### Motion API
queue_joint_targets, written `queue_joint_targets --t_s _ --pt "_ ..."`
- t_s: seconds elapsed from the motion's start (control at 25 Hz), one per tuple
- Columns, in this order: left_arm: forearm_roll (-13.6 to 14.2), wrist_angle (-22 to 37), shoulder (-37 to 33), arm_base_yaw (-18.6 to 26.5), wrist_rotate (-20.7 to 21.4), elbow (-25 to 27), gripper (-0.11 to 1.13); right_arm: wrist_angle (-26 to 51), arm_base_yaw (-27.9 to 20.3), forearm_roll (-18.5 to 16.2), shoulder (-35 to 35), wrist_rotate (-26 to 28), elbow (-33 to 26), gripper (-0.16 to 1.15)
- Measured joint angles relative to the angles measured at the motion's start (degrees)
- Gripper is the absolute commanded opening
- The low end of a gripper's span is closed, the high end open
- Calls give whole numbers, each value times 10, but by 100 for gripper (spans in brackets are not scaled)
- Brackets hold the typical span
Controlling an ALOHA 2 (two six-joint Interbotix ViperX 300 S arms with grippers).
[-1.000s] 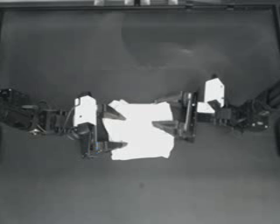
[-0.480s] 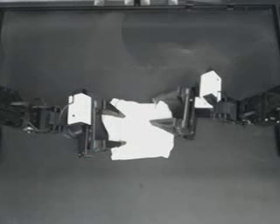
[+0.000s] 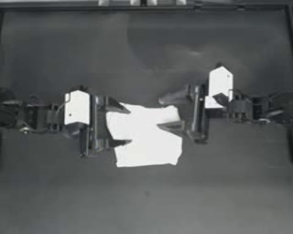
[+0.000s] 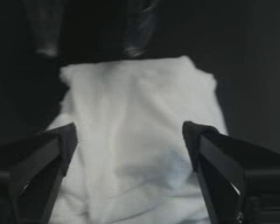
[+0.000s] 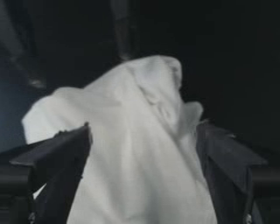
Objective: Fold shirt
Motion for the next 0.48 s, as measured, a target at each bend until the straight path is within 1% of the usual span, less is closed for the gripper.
queue_joint_targets --t_s 0.12,0.28,0.48 --pt "-1 -6 13 13 0 0 101 37 15 0 -29 0 0 98" --pt "0 -27 37 26 0 0 101 67 33 0 -63 0 0 98" --pt "-1 -49 62 25 -3 1 101 95 39 1 -92 0 0 98"
